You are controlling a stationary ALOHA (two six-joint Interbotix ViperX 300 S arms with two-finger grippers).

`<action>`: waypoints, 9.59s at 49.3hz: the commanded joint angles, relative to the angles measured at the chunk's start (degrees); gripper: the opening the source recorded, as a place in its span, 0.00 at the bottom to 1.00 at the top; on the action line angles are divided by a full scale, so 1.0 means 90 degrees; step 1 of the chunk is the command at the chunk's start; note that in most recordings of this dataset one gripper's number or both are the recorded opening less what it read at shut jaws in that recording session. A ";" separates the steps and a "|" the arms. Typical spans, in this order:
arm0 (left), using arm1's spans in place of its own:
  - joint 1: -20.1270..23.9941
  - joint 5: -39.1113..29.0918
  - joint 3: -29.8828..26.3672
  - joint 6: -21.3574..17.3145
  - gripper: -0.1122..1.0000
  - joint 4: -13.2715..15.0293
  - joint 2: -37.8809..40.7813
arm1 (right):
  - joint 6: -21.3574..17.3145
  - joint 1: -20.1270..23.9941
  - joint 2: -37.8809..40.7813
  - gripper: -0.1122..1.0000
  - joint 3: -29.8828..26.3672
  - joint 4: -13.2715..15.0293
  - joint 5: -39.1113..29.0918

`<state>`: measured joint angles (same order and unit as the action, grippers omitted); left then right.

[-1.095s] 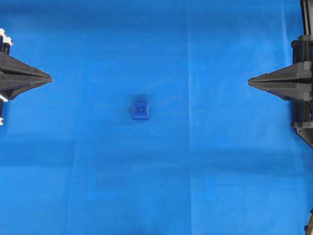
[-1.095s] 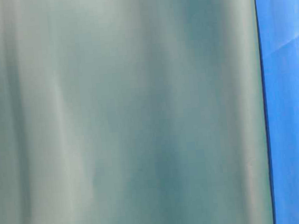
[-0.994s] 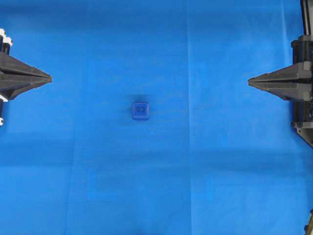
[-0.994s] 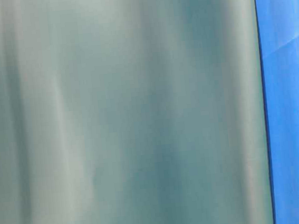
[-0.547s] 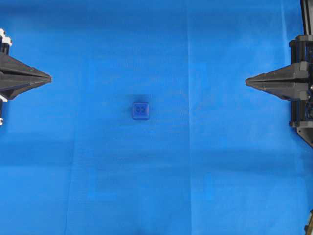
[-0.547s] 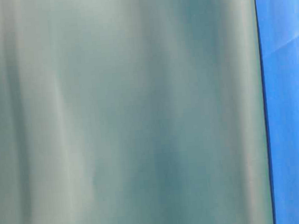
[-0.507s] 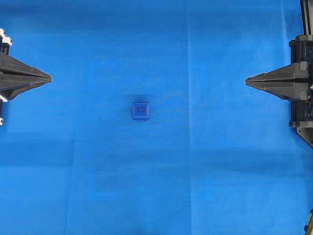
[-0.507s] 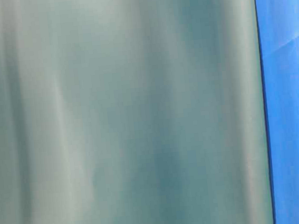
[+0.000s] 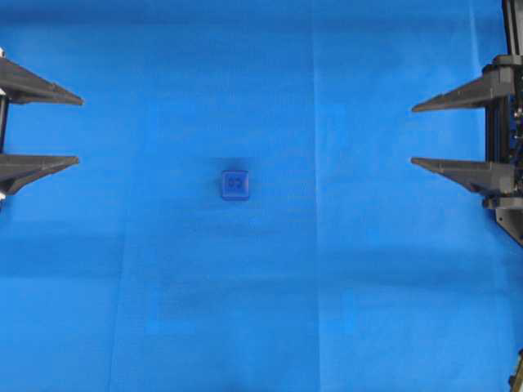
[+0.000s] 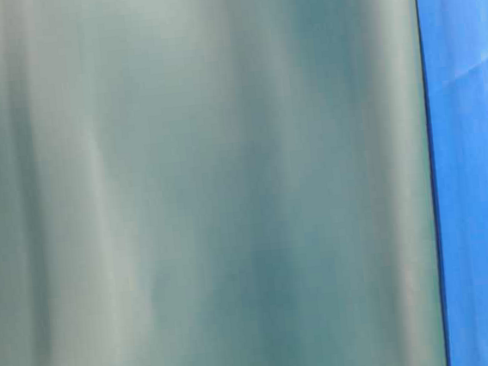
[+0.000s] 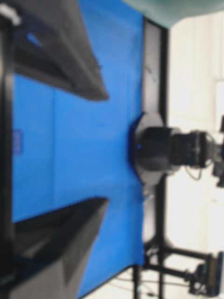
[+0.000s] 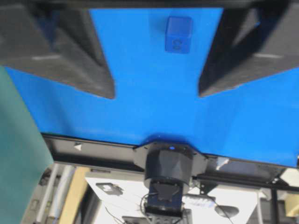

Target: Handover the blue block to the right arm after grasping it with the left arm, then place it in the designated position.

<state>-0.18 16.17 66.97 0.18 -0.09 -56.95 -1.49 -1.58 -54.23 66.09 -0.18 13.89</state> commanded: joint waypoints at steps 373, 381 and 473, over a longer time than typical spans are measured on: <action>0.0166 -0.5459 -0.5000 0.0166 0.51 -0.0078 0.6582 | -0.0020 -0.0264 0.0479 0.98 -0.0303 -0.0020 -0.0244; 0.0166 -0.5859 -0.5244 0.0156 0.51 -0.0068 0.6094 | -0.0020 -0.0264 0.0479 0.98 -0.0313 -0.0020 -0.0244; 0.0166 -0.7842 -0.6582 0.0186 0.51 -0.0107 0.4990 | -0.0020 -0.0264 0.0498 0.98 -0.0313 -0.0020 -0.0312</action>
<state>1.41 -54.58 9.05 1.76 -0.88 -8.00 -1.67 -3.87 -49.92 64.69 -0.18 10.81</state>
